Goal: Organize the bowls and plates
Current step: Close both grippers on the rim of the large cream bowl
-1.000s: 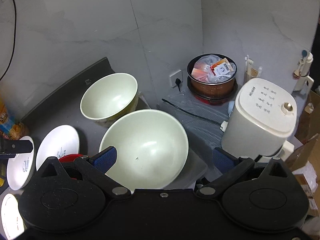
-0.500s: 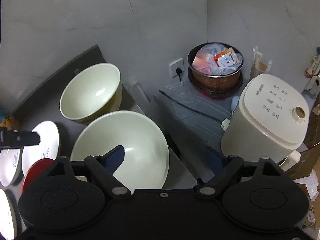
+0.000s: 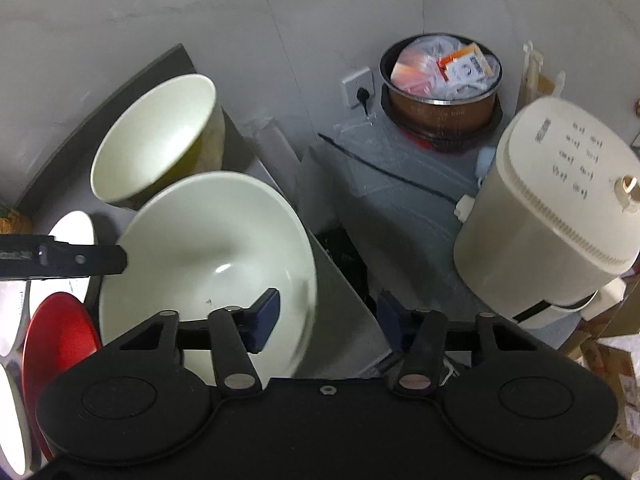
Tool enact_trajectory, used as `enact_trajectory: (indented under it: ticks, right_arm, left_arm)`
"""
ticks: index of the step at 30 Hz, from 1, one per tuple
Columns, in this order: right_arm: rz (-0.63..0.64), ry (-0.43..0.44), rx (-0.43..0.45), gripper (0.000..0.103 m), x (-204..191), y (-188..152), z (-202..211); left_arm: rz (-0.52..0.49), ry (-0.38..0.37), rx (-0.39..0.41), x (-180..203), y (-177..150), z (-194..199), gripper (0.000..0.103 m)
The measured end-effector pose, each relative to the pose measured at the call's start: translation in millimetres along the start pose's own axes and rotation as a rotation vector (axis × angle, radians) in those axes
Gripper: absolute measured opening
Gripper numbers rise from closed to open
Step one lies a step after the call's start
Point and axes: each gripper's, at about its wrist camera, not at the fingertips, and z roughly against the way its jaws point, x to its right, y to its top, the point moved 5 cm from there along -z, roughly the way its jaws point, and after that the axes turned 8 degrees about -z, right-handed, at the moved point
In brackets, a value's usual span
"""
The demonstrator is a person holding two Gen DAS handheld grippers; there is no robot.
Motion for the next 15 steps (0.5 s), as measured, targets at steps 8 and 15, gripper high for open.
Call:
enact_trajectory:
  ticks: [8, 15]
  right_arm:
    - [0.0, 0.081, -0.03, 0.013, -4, -7, -6]
    - [0.002, 0.072, 0.027, 0.013, -13, -1, 11]
  left_arm:
    - [0.014, -0.06, -0.081, 8, -2, -29, 0.015]
    - [-0.02, -0.029, -0.021, 15, 10, -9, 0.015]
